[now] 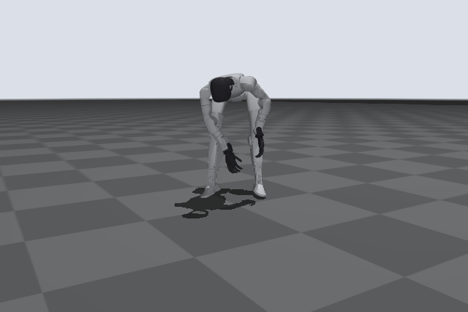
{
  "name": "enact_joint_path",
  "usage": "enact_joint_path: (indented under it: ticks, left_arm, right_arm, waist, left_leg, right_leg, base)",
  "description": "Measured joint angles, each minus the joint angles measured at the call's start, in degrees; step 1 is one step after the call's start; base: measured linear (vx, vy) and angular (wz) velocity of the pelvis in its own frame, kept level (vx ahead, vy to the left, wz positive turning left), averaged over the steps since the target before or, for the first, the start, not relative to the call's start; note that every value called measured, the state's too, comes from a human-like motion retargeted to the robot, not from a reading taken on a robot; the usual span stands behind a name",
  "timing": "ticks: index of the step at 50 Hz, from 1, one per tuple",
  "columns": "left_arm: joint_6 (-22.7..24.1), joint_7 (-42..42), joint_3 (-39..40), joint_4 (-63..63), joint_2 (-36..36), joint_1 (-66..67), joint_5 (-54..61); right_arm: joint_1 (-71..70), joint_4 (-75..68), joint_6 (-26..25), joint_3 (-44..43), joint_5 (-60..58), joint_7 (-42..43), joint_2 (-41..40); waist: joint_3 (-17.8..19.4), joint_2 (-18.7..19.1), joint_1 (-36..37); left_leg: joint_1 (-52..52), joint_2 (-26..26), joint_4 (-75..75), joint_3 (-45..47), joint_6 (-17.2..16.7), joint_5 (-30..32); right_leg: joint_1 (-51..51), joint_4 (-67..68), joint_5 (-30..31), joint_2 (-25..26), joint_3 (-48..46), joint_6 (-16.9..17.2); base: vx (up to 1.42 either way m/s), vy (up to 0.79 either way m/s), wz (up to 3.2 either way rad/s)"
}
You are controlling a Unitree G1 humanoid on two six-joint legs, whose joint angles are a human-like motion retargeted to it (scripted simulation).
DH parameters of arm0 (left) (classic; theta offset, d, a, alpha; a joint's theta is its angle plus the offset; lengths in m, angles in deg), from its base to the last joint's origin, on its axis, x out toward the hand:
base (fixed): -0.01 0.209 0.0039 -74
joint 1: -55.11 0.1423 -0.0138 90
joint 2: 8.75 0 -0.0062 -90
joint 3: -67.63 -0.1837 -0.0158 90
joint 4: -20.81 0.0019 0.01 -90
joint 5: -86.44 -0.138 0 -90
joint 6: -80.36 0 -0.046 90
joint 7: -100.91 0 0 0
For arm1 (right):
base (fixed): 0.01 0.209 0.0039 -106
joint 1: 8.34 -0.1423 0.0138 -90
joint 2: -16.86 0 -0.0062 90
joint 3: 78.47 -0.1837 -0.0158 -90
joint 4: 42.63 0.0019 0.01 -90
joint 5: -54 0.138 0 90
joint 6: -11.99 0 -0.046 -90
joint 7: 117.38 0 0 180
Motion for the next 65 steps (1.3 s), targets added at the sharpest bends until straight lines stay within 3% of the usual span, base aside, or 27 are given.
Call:
enact_joint_path:
  ticks: [8,15,20,30,36,42,52,57,65]
  left_arm:
    - [-0.17,2.68,1.21,3.12,-4.05,0.58,-0.8]
    - [1.48,4.65,-0.99,3.69,-4.07,-5.58,-0.92]
    - [2.06,1.82,-1.93,0.79,-0.88,-6.37,0.2]
    - [-1.61,-7.21,-4.07,-1.27,1.39,-0.27,-0.15]
    - [-1.23,-7.12,-1.02,-1.33,-0.95,5.45,-3.89]
    - [-1.68,-1.93,1.49,-1.15,-5.27,8.79,-6.96]
    - [-0.45,0.91,1.74,-1.7,-8.87,7.2,-10.76]
    - [-1.35,1.0,0.25,-1.9,-6.37,6.03,-12.86]
    - [-2.5,-3.34,-0.78,-2.58,-1.3,8.4,-10.14]
  right_arm:
    - [-4.27,-9.09,-3.72,-1.21,6.94,3.12,14.09]
    - [-17.51,-22.05,-3.42,-5.16,22.1,-2.46,16.68]
    - [-21.24,-20.63,-1.23,-6.81,25.93,-6.59,11.74]
    - [-9.44,-8.21,0.81,0.25,30.45,-27.94,-3.62]
    - [-2.05,-6.52,2.24,-0.68,17.06,-19.1,-1.52]
    - [-1.78,-14.33,-2.95,-3.71,10.19,-9.53,7.77]
    - [-17.35,-24.04,-5.26,-1.75,15.2,-13.21,20.62]
    - [-22.18,-23.95,-5.84,-1.91,13.36,-14.6,17.14]
    - [-13.81,-15.97,-1.74,-3.03,11.5,-20.89,0.43]
  waist:
    - [0.0,-1.07,-3.05]
    - [0.0,-0.94,-2.6]
    - [0.0,-0.05,-0.59]
    - [0.0,0.79,1.77]
    - [0.0,1.03,0.23]
    - [0.0,-1.2,-2.06]
    - [0.0,-1.0,-2.16]
    - [0.0,0.56,0.01]
    - [0.0,2.61,2.28]
  left_leg:
    - [0.17,0.0,0.0,-1.45,0.0,0.26]
    - [-2.47,-0.1,0.0,-1.83,0.0,1.31]
    - [-4.07,-0.47,0.0,-0.96,0.0,1.18]
    - [-2.73,-0.31,0.0,0.51,0.0,0.6]
    - [-1.72,-0.18,1.91,0.65,0.0,-0.11]
    - [1.33,-0.1,0.0,-1.12,0.0,-0.36]
    - [-2.17,-0.62,0.0,-1.44,0.0,0.95]
    - [-3.89,-1.22,0.0,-0.27,0.0,0.96]
    - [-2.84,-1.35,0.0,1.58,0.0,0.88]
  right_leg:
    - [1.1,0.0,-0.06,-0.24,-1.04,0.0]
    - [-1.19,0.0,0.54,-0.52,-1.36,0.0]
    - [-3.26,0.0,0.94,-0.81,-0.7,0.0]
    - [-2.73,0.0,0.58,-0.37,0.1,0.0]
    - [-0.36,0.51,-0.12,-0.77,-1.33,0.0]
    - [2.3,0.0,-0.65,-0.4,-0.75,0.0]
    - [-0.81,0.0,0.44,-1.17,-1.14,0.0]
    - [-3.11,0.0,1.23,-1.79,-0.35,0.0]
    - [-3.15,0.0,1.86,-1.9,1.09,0.0]
  base:
    - [0.01,0.01,-0.03]
    - [-0.02,0.0,0.03]
    - [0.0,0.0,0.0]
    - [0.0,0.0,0.0]
    - [-0.02,0.03,0.02]
    - [0.07,-0.02,-0.12]
    - [0.0,0.01,0.1]
    - [0.0,0.03,0.16]
    - [0.01,0.0,-0.07]
